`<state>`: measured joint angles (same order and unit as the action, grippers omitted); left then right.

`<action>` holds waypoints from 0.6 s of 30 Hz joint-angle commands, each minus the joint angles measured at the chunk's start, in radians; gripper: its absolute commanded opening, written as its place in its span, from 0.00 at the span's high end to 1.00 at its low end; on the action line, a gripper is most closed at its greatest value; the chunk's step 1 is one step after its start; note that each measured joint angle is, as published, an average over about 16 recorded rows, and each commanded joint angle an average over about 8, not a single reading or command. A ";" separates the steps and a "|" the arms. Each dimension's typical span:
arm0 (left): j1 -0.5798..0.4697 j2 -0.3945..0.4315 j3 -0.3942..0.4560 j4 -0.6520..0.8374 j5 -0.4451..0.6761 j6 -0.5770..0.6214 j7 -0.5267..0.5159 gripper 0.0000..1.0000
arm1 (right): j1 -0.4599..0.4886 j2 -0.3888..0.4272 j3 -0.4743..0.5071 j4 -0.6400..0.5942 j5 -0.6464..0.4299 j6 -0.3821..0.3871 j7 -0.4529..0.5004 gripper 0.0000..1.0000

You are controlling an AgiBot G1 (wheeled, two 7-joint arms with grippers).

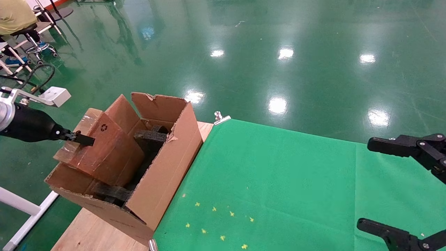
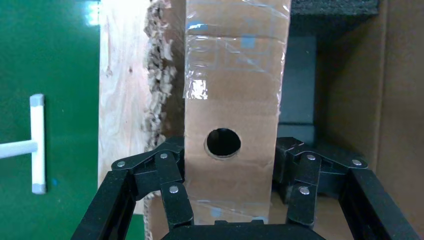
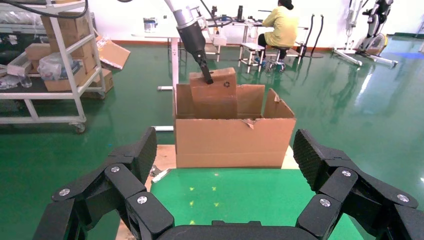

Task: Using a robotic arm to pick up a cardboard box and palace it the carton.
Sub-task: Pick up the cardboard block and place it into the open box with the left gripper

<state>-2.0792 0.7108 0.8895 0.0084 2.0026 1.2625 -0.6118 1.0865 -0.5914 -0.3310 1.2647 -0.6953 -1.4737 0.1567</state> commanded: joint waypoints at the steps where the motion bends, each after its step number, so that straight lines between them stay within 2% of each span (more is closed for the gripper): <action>1: -0.012 0.005 0.009 0.001 0.013 0.030 -0.010 1.00 | 0.000 0.000 0.000 0.000 0.000 0.000 0.000 0.00; 18: 0.057 0.011 0.010 -0.004 0.015 -0.053 0.002 1.00 | 0.000 0.000 0.000 0.000 0.000 0.000 0.000 0.00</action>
<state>-2.0177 0.7227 0.8987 0.0046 2.0158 1.2075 -0.6084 1.0866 -0.5913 -0.3313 1.2647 -0.6951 -1.4735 0.1566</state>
